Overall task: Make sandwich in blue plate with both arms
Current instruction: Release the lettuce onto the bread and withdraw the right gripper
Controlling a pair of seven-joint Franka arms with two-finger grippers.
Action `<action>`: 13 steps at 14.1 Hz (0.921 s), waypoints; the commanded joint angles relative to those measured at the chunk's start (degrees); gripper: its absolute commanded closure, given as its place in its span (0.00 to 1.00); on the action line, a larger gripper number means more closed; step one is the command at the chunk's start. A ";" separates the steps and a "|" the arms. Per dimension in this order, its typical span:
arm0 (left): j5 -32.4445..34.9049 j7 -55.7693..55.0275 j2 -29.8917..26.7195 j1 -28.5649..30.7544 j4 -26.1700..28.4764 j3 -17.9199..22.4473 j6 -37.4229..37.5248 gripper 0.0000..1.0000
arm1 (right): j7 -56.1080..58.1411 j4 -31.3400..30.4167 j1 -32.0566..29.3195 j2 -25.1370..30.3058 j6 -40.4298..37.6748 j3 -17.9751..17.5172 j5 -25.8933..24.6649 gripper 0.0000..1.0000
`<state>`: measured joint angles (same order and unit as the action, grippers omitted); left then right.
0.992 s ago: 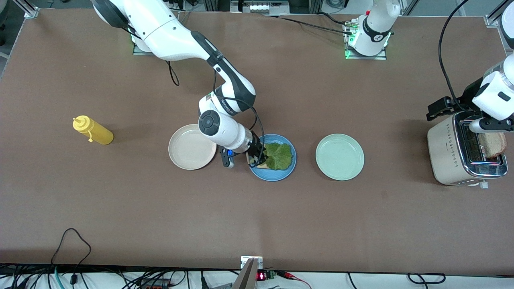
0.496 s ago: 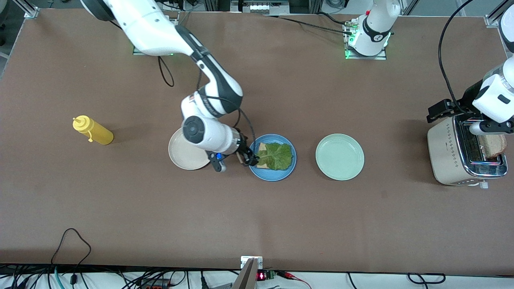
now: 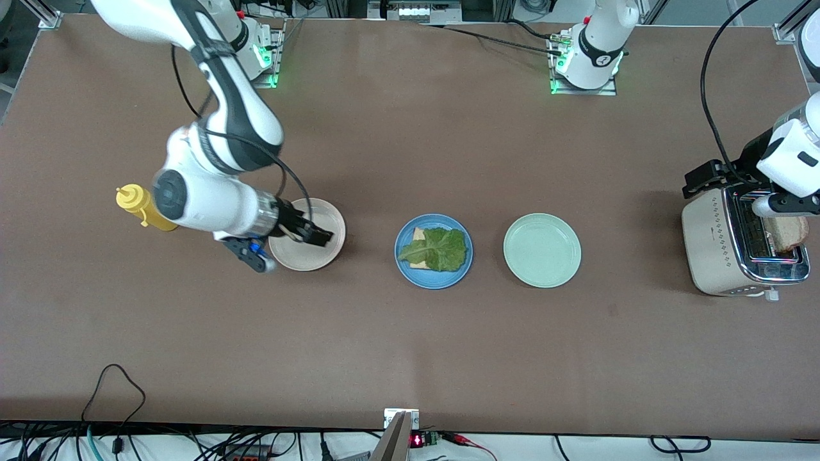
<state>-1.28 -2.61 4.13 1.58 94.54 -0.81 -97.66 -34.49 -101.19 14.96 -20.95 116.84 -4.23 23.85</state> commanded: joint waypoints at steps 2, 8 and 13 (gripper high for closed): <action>1.19 0.32 0.62 0.18 -1.38 -0.07 0.46 0.00 | 16.36 -10.87 -5.90 12.32 -5.45 -0.43 -3.60 0.00; 1.28 0.33 0.44 0.35 -1.55 0.11 1.69 0.00 | 36.31 -11.48 -14.08 20.58 -16.64 -0.25 -16.97 0.00; 1.01 0.41 0.53 0.62 -1.46 0.11 2.39 0.00 | 51.06 -14.12 -17.67 25.78 -16.73 0.27 -21.91 0.00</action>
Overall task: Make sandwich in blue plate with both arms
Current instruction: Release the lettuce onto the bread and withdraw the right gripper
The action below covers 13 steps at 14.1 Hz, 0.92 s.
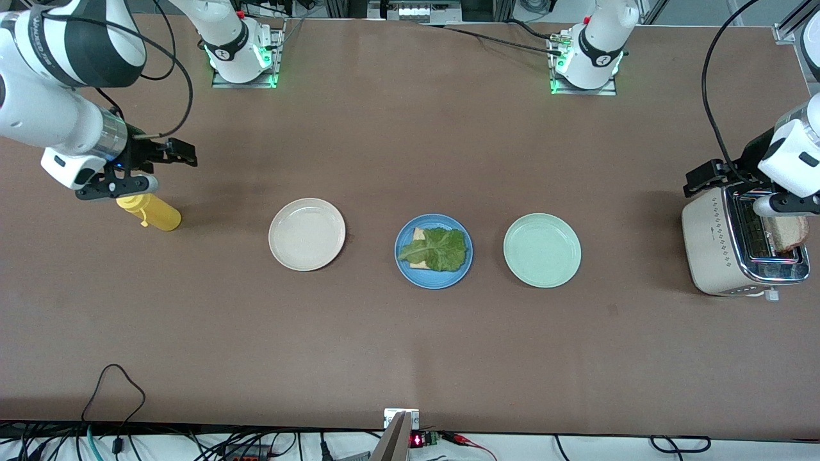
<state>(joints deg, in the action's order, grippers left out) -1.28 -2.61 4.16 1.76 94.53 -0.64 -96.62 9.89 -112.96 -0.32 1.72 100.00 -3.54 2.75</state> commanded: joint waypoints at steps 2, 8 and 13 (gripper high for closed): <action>0.84 0.32 0.50 0.61 -1.46 -0.06 1.43 0.00 | 15.30 -2.18 -4.77 3.12 0.80 0.11 -0.73 0.00; 0.66 0.15 0.50 1.05 -1.19 -0.06 0.91 0.00 | 48.58 -1.92 -6.19 1.54 4.94 9.76 1.89 0.00; 0.66 0.24 0.50 1.14 -1.19 -0.15 0.73 0.00 | 78.30 -1.83 -12.94 -0.12 5.47 12.67 10.67 0.00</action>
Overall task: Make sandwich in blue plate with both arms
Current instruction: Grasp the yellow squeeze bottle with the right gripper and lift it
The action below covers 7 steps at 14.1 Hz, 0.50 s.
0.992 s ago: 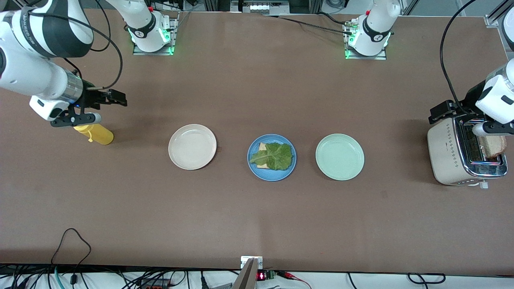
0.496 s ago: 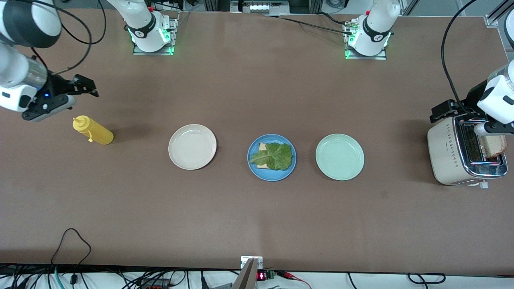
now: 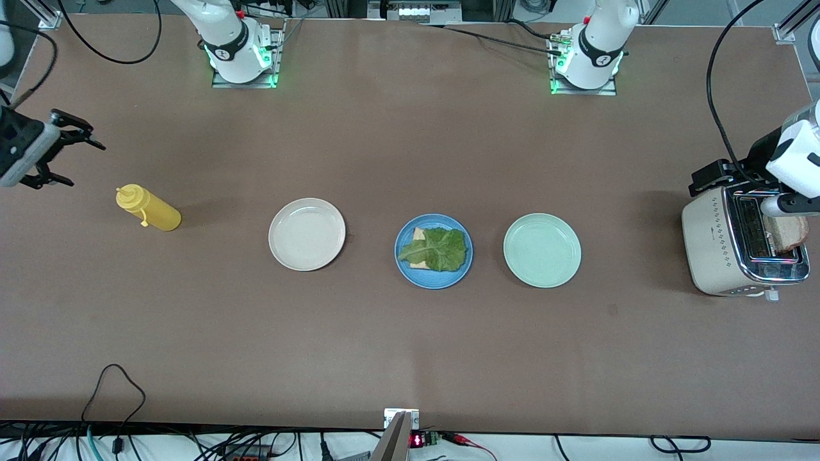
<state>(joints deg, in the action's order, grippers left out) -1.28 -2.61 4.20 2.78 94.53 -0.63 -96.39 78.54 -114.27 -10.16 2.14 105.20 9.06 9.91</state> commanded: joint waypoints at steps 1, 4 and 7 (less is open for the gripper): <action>0.66 0.15 0.46 0.12 -1.28 -0.24 0.50 0.00 | 16.05 -0.52 -4.85 -1.52 0.18 0.25 6.67 0.00; 0.66 -0.55 0.20 0.03 -1.28 -0.86 0.59 0.00 | 35.83 -0.52 -10.83 -6.52 -1.74 0.25 15.20 0.00; 0.66 0.23 0.11 0.03 -1.11 -0.95 1.12 0.00 | 47.74 -0.17 -15.32 -11.19 -6.57 0.25 21.28 0.00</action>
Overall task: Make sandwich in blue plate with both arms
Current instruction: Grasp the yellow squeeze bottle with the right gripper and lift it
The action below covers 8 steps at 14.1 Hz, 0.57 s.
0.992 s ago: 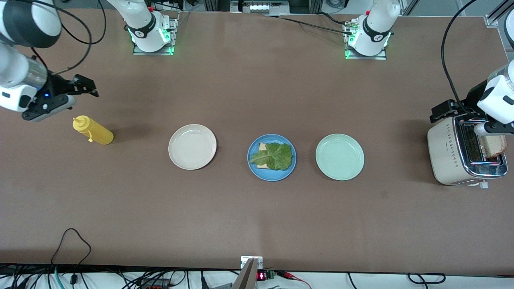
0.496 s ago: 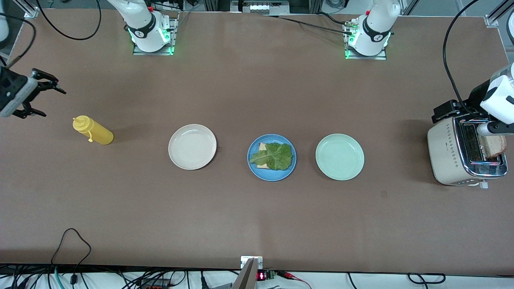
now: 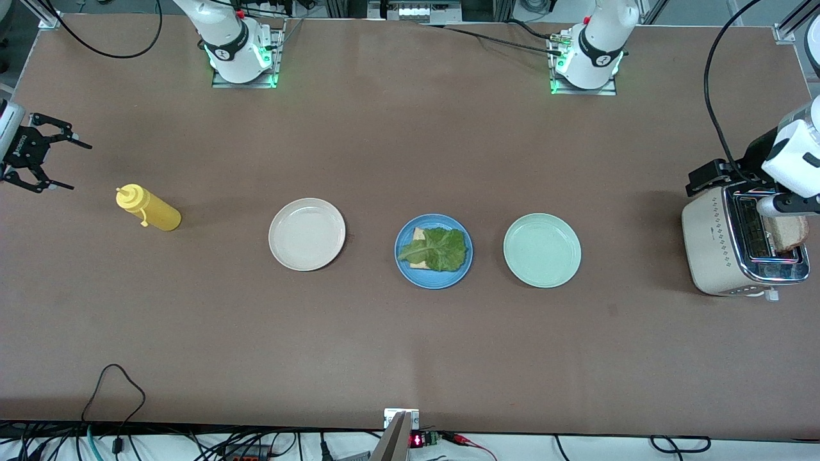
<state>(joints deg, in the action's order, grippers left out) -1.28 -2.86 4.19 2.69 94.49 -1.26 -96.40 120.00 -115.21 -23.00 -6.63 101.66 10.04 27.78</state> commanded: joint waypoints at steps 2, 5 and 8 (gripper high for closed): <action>0.66 0.57 -0.41 0.03 -0.62 -0.32 1.22 0.00 | 10.85 1.39 -3.45 -4.26 -6.37 -0.72 5.69 0.00; 0.84 0.57 -0.50 0.03 -0.62 -0.32 1.30 0.00 | 17.18 3.05 -4.33 -8.12 -7.18 -0.72 9.91 0.00; 0.84 0.57 -0.50 -0.05 -0.62 -0.32 1.39 0.00 | 20.35 5.69 -4.94 -11.64 -7.27 -0.72 11.50 0.00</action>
<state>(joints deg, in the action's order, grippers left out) -1.28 -2.84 4.16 2.69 94.49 -1.41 -96.22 137.47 -112.97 -26.46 -15.04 96.21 10.01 37.40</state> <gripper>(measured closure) 0.000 0.000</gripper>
